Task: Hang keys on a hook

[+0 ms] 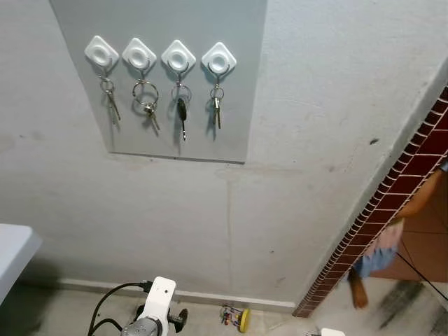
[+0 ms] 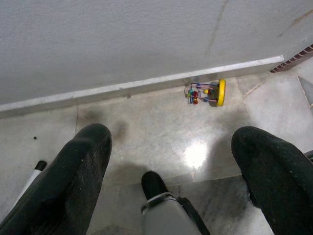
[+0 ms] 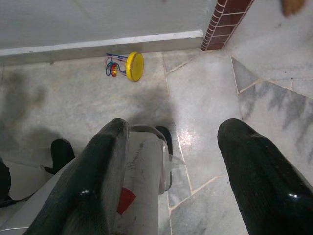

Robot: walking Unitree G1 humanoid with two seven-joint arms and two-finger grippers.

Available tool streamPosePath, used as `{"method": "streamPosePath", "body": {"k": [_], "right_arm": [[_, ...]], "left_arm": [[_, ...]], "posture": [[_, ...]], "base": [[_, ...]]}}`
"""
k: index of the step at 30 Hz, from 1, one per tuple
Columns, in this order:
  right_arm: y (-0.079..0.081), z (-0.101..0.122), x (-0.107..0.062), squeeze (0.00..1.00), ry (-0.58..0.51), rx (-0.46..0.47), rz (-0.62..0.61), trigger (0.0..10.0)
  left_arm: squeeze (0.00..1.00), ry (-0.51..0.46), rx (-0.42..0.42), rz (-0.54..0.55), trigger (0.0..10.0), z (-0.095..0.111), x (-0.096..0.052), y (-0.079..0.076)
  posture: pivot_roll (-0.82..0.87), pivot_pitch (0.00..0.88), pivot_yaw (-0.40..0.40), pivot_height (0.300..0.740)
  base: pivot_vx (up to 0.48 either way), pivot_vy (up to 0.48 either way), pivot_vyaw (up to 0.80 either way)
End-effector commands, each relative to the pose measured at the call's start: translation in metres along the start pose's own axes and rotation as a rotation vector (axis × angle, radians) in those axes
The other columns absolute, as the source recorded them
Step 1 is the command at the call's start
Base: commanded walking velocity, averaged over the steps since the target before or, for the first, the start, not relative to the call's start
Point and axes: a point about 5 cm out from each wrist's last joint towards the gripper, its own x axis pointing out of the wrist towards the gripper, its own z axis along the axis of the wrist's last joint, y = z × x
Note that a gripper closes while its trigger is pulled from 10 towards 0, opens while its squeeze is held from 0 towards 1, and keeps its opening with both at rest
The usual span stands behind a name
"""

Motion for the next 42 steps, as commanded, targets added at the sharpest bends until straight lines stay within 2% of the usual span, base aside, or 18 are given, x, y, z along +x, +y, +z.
{"method": "streamPosePath", "body": {"k": [1, 42], "right_arm": [[0.0025, -0.0108, -0.0023, 0.0, 0.045, 0.01, 0.009, 10.0], [0.0034, -0.0139, -0.0026, 0.0, 0.07, 0.0, 0.003, 10.0]], "left_arm": [[0.0, 0.001, 0.0, 0.011, 10.0, 0.0017, 0.0001, 0.0029], [0.0, 0.005, 0.022, 0.003, 10.0, 0.0008, -0.0001, 0.0024]], "posture": [[-0.09, 0.0, 0.017, 0.711], [-0.09, 0.0, 0.016, 0.711]], "base": [[0.0, 0.0, 0.0], [0.0, 0.0, 0.0]]}}
